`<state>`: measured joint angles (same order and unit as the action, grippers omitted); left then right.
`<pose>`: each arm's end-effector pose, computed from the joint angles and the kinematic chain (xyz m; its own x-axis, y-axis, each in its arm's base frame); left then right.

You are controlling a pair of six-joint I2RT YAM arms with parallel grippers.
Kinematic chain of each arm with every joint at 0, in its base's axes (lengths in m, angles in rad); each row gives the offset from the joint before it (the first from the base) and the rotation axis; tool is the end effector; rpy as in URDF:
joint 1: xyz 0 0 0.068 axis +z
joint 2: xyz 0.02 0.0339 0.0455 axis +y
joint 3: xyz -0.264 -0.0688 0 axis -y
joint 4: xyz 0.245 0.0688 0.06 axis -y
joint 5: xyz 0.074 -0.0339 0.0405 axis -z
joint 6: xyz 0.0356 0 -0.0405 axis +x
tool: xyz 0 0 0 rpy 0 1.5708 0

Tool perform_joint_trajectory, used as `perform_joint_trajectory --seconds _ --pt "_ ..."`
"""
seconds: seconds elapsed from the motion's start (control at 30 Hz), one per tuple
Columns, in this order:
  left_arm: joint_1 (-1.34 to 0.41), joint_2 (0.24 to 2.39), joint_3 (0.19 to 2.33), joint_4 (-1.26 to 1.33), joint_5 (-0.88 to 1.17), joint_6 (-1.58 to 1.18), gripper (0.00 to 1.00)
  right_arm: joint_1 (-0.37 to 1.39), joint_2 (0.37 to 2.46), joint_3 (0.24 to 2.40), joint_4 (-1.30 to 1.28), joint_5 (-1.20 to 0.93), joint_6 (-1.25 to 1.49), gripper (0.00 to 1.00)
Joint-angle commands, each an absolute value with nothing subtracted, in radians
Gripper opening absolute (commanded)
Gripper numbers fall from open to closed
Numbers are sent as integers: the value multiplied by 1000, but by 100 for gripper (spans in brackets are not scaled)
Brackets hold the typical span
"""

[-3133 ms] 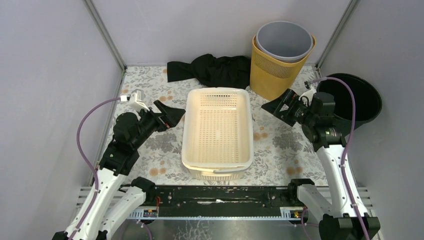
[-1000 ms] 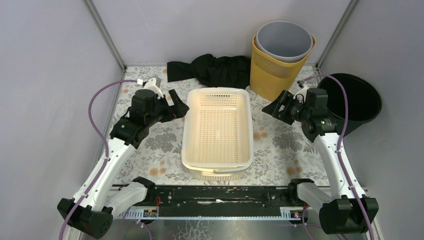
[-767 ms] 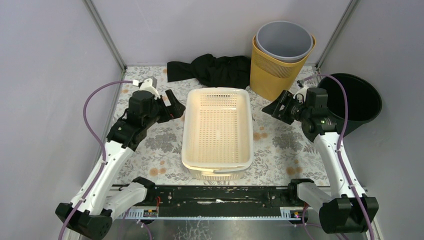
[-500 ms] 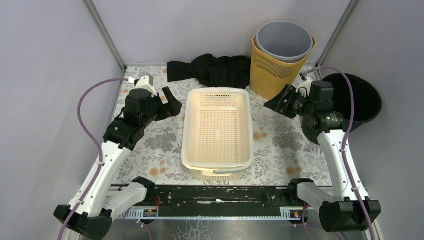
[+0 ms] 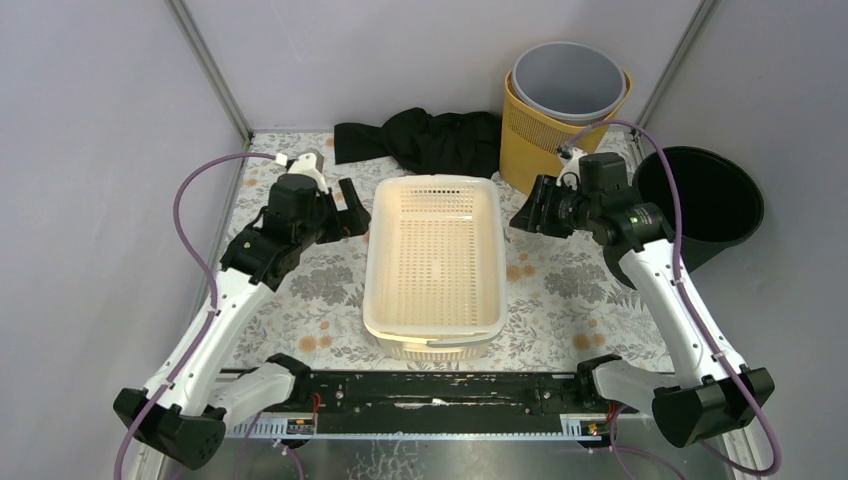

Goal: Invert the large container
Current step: Move the container to the center of the board.

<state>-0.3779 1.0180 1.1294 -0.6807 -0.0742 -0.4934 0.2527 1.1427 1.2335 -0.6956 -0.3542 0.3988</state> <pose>0.1966 -0.0752 0.3660 -0.5880 -0.2747 -0.7607 0.0357 0.9308 -0.3637 0.2267 0.0713 0.3746 -0.7057 0.1939 -0.6815 -0.2569 0.8263 0.5012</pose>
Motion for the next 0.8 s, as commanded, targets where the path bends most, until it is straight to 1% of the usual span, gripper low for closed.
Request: perform_joint_trajectory --seconds 0.0,0.17,0.27,0.47,0.6,0.77 --pt "-450 1040 1172 -723 -175 -463 100 322 1159 1301 -752 -185 358 50" --pt "-575 1099 1208 -777 -344 -466 100 400 1193 1335 -792 -50 344 48" --pt "-616 1121 1218 -790 -397 -469 100 427 1209 1348 -801 -16 341 47" --pt "-638 1146 1222 -812 -418 -469 100 464 1227 1340 -804 -21 344 48" --pt "-643 1126 1208 -820 -404 -481 100 491 1224 1320 -796 -38 350 54" --pt "-660 1090 1154 -818 -334 -522 100 532 1198 1279 -783 -49 362 58"
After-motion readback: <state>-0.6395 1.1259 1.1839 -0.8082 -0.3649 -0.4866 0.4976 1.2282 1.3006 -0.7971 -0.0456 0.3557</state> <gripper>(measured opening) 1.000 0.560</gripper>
